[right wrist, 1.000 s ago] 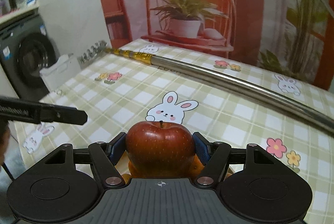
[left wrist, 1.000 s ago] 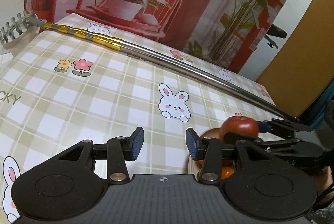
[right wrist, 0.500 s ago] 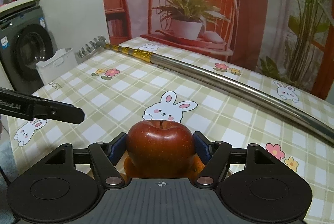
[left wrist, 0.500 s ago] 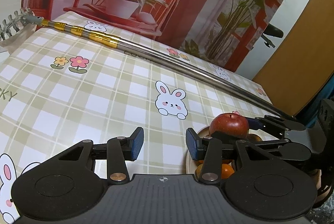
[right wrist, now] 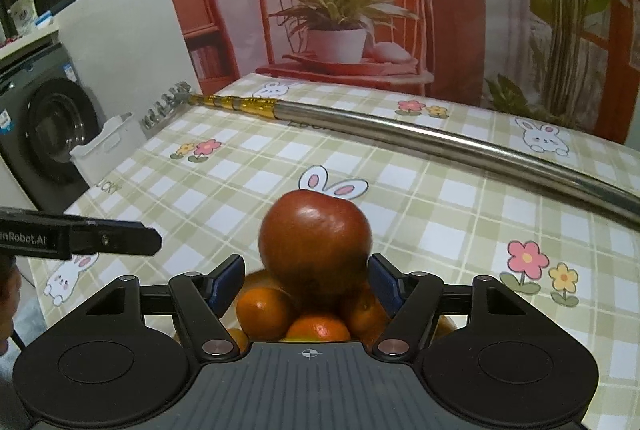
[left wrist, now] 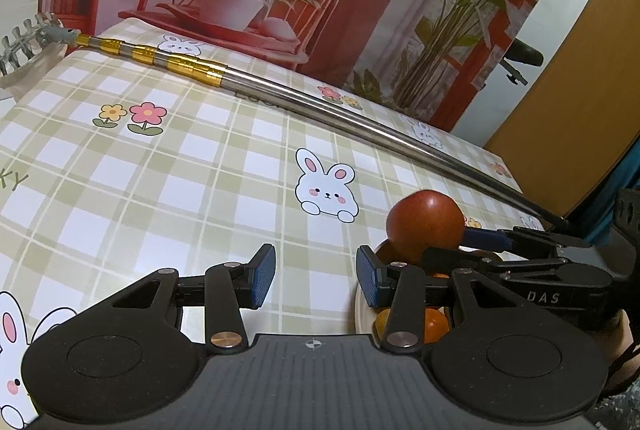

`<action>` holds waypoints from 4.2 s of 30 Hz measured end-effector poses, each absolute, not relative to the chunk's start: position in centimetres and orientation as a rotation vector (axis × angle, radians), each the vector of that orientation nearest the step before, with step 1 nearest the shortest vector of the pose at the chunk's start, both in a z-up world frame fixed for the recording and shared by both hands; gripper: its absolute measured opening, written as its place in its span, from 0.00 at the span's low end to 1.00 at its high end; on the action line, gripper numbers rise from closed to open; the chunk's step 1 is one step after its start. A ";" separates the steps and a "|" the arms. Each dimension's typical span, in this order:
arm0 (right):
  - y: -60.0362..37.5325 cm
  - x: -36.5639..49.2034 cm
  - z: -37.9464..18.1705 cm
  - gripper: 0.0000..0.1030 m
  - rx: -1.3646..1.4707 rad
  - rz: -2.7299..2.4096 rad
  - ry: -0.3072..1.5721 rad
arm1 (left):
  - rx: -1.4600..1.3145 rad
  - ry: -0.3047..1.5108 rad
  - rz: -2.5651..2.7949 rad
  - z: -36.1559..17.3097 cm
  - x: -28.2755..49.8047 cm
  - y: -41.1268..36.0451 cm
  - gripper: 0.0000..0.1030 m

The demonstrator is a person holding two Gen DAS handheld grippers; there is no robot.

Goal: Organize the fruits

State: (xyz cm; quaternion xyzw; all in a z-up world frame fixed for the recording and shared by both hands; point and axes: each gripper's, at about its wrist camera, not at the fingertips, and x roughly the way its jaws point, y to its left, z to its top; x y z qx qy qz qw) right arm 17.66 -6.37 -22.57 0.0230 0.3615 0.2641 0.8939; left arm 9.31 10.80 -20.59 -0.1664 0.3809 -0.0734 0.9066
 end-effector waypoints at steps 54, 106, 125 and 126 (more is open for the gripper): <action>-18.6 4.6 -7.1 1.00 0.188 0.298 0.391 | -0.033 0.455 -0.213 -5.2 1.4 3.4 1.00; -19.2 1.8 -4.0 1.00 0.186 0.264 0.310 | 0.040 0.367 -0.158 -1.1 -1.1 0.8 1.00; -19.3 1.7 -4.0 1.00 0.188 0.264 0.310 | 0.038 0.370 -0.153 -1.2 -1.2 0.9 1.00; -19.3 1.7 -4.0 1.00 0.187 0.264 0.309 | 0.038 0.371 -0.152 -1.2 -1.2 1.0 1.00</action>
